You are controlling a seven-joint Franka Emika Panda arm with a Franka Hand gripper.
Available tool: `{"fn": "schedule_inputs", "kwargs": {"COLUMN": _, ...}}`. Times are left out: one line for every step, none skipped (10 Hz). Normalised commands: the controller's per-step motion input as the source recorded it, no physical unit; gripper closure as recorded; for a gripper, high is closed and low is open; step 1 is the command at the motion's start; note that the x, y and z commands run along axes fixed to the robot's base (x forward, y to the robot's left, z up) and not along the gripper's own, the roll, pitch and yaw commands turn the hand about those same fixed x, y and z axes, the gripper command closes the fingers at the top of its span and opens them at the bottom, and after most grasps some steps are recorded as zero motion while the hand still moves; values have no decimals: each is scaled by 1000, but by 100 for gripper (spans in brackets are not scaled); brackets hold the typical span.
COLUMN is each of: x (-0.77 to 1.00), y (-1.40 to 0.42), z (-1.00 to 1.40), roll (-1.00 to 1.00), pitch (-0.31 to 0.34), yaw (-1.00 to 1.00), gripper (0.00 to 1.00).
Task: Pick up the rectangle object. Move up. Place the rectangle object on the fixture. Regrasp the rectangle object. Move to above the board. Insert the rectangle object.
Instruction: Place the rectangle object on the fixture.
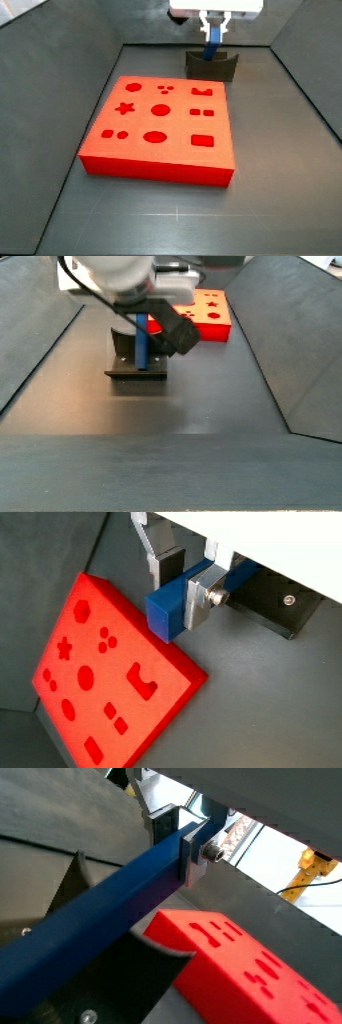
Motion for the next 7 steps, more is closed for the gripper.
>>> {"fn": "schedule_inputs", "kwargs": {"x": 69, "y": 36, "z": -420, "roll": -54, "pitch": -89, "yaw": 42, "gripper": 100}}
{"fn": "schedule_inputs", "kwargs": {"x": 62, "y": 20, "z": -308, "roll": -61, "pitch": -73, "yaw": 50, "gripper": 100}}
{"fn": "schedule_inputs", "kwargs": {"x": 57, "y": 23, "z": -264, "roll": -55, "pitch": -60, "yaw": 48, "gripper": 100}}
{"fn": "schedule_inputs", "kwargs": {"x": 49, "y": 53, "z": -234, "roll": -38, "pitch": -50, "yaw": 38, "gripper": 100}}
{"fn": "schedule_inputs", "kwargs": {"x": 46, "y": 55, "z": -231, "roll": -35, "pitch": -45, "yaw": 34, "gripper": 100}}
{"fn": "schedule_inputs", "kwargs": {"x": 45, "y": 55, "z": -230, "roll": -34, "pitch": -43, "yaw": 33, "gripper": 100}}
{"fn": "schedule_inputs", "kwargs": {"x": 44, "y": 55, "z": -229, "roll": -33, "pitch": -42, "yaw": 32, "gripper": 100}}
